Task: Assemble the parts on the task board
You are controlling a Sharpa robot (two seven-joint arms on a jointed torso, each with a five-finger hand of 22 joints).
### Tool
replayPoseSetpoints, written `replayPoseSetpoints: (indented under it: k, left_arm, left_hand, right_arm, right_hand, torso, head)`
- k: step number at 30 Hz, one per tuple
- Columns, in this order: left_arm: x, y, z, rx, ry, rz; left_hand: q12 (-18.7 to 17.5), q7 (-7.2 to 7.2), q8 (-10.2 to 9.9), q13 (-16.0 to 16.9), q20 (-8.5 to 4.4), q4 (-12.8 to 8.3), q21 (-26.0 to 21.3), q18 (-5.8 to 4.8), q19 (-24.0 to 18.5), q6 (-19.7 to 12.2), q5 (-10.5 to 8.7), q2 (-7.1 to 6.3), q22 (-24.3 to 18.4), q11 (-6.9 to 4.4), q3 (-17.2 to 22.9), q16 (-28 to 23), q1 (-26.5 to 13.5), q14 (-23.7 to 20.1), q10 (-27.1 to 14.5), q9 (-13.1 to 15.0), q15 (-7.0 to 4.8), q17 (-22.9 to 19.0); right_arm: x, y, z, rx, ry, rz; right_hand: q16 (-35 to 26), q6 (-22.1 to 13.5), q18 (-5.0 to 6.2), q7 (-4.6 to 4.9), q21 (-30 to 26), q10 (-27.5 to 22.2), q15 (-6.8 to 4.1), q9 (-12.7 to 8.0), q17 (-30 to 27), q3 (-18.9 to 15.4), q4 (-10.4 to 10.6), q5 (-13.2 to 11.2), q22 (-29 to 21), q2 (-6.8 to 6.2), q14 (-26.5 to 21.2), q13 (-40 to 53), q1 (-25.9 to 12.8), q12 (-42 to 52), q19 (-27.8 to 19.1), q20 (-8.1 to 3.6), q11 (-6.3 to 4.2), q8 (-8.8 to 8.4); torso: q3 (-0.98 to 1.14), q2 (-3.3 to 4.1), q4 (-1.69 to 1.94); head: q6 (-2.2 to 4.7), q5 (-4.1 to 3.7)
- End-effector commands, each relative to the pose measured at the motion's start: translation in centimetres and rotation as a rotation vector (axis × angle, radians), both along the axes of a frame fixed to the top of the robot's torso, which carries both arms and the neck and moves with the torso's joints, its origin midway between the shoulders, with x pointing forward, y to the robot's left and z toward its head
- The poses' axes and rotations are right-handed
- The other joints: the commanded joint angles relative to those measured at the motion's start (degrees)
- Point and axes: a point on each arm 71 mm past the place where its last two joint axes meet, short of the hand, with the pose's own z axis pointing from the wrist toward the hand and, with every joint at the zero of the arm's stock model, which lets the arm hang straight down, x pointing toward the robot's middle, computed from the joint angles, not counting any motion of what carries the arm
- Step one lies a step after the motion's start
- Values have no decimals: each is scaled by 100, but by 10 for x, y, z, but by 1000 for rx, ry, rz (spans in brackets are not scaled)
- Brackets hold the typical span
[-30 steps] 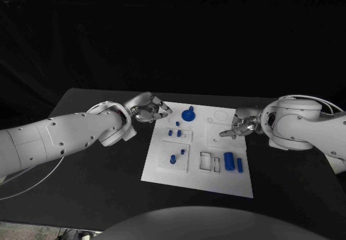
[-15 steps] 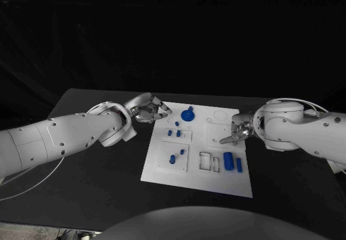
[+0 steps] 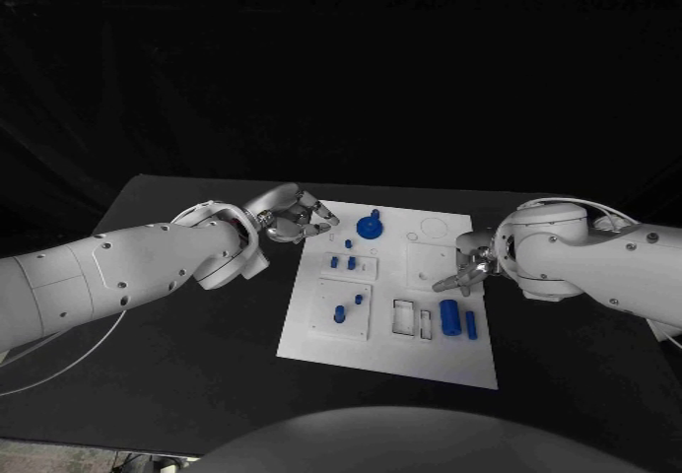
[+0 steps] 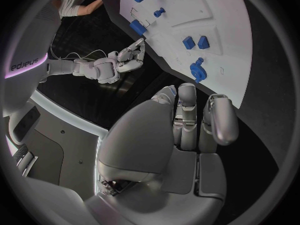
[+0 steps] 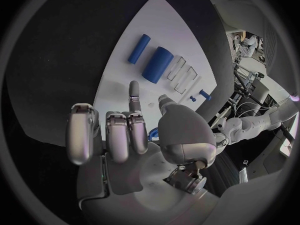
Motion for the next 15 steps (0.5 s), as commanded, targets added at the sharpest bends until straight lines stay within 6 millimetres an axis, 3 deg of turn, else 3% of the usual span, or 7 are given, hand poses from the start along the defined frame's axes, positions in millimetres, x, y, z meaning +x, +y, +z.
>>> replayPoseSetpoints:
  k: [1, 15]
  left_arm:
    - [-1, -3, -1, -4, 15, -19]
    - [-4, -6, -4, -11, 21, -36]
  left_hand:
    - [-5, 42, -2, 7, -1, 6, -35, 111, -43, 6, 33, -31, 1005, -9, 33, -10, 35, -48, 49, 1, 2, -10]
    - [3, 37, 3, 8, 3, 6, -37, 111, -44, 12, 35, -30, 1005, -5, 66, -10, 32, -53, 82, 3, 7, -18]
  right_arm:
    - [-3, 0, -4, 9, 57, -12]
    - [-10, -2, -20, 28, 119, -35]
  right_hand:
    - [19, 35, -16, 4, -25, 606, -47, -11, 1508, -35, 2, -33, 1128, -14, 608, 1507, -53, 21, 8, -31, -51, -32]
    - [19, -39, -19, 46, -10, 606, -32, -149, 1508, -27, -175, 97, 1129, -10, 608, 1507, 61, 21, 10, -27, -23, -226]
  torso:
    - [1, 0, 0]
    - [0, 1, -1]
  head:
    - [0, 1]
    - [0, 17]
